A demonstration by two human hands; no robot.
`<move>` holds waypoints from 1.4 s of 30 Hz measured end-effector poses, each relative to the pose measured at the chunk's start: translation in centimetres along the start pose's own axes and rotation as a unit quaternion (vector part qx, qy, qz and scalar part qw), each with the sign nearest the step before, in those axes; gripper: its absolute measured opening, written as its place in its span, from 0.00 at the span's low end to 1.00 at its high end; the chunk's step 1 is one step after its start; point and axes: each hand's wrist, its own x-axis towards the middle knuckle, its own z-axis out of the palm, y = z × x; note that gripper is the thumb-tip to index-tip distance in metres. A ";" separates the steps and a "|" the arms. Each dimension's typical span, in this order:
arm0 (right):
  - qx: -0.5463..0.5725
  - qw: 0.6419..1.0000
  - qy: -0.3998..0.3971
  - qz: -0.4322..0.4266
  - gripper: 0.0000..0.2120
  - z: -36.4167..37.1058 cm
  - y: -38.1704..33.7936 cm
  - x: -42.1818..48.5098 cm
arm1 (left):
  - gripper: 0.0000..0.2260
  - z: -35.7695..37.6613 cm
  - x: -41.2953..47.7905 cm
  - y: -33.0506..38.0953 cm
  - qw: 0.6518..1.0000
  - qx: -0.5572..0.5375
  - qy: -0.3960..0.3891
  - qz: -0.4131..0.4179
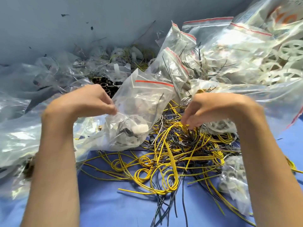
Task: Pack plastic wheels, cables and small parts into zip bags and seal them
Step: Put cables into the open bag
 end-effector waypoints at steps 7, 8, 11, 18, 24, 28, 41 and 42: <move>-0.124 0.988 0.050 0.075 0.23 2.4 -1.2 3.5 | 0.06 0.2 0.2 -0.1 1.000 -0.023 -0.013 0.011; -0.126 0.988 0.045 0.081 0.23 2.6 -1.1 3.7 | 0.06 0.2 0.2 -0.2 0.999 -0.031 -0.013 0.013; -0.122 0.989 0.053 0.064 0.17 2.6 -0.9 3.7 | 0.06 0.4 0.1 -0.5 0.999 -0.048 -0.006 0.021; -0.034 0.995 0.076 -0.053 0.06 0.7 0.3 2.4 | 0.07 0.3 -0.3 -0.6 0.997 -0.063 -0.005 0.039; 0.044 0.957 0.241 -0.155 0.01 -0.8 0.9 1.7 | 0.07 0.5 -0.2 -0.1 0.999 -0.048 -0.010 0.015; 0.053 0.917 0.342 -0.198 0.04 -1.5 0.7 1.8 | 0.06 0.3 -0.3 -0.1 0.998 -0.057 -0.027 0.014; 0.157 0.938 0.303 -0.065 0.13 -2.3 2.2 0.2 | 0.23 -1.3 -2.3 4.9 0.951 -0.234 0.095 0.178; 0.166 0.941 0.289 -0.057 0.14 -2.3 2.1 0.0 | 0.21 -1.2 -2.3 5.7 0.941 -0.241 0.140 0.192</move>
